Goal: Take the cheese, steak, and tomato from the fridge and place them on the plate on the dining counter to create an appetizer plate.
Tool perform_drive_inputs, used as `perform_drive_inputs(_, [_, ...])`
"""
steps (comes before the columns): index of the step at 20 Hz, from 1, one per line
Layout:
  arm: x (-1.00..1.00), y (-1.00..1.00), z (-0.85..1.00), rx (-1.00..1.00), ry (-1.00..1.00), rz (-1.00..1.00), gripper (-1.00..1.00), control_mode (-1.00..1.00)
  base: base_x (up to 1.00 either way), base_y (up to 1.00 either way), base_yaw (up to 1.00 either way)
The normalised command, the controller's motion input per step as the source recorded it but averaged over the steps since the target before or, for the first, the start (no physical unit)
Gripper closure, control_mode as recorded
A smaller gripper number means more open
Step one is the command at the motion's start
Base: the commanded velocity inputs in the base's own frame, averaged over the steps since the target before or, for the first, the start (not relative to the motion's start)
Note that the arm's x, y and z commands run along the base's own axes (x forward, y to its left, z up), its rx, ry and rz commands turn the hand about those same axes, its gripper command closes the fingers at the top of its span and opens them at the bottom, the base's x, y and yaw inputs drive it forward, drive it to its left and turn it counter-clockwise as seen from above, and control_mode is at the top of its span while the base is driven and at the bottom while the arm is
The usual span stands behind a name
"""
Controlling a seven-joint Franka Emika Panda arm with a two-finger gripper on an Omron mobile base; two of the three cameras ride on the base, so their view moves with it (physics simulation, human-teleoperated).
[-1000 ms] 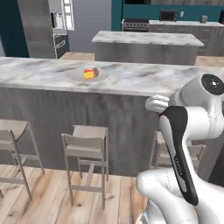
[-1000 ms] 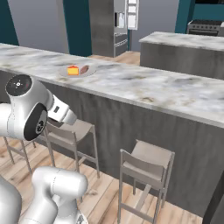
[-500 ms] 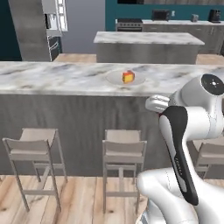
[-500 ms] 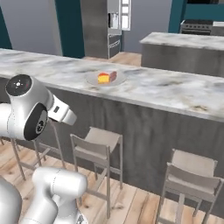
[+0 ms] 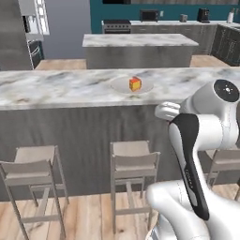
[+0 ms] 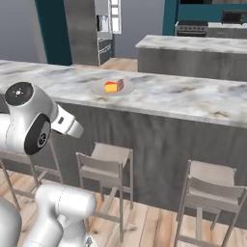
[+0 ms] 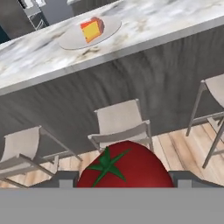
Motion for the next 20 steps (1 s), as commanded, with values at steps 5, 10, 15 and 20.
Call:
perform_drive_inputs(5, [0.00,0.00,0.00,0.00,0.00,0.00,1.00,1.00,0.59,0.03,-0.16])
perform_drive_inputs(10, [0.00,0.00,0.00,0.00,0.00,0.00,1.00,1.00,1.00,0.51,-0.07])
perform_drive_inputs(15, [0.00,0.00,0.00,0.00,0.00,0.00,1.00,1.00,1.00,0.51,-0.07])
perform_drive_inputs(20, [0.00,0.00,0.00,0.00,0.00,0.00,1.00,1.00,0.78,0.52,-0.05])
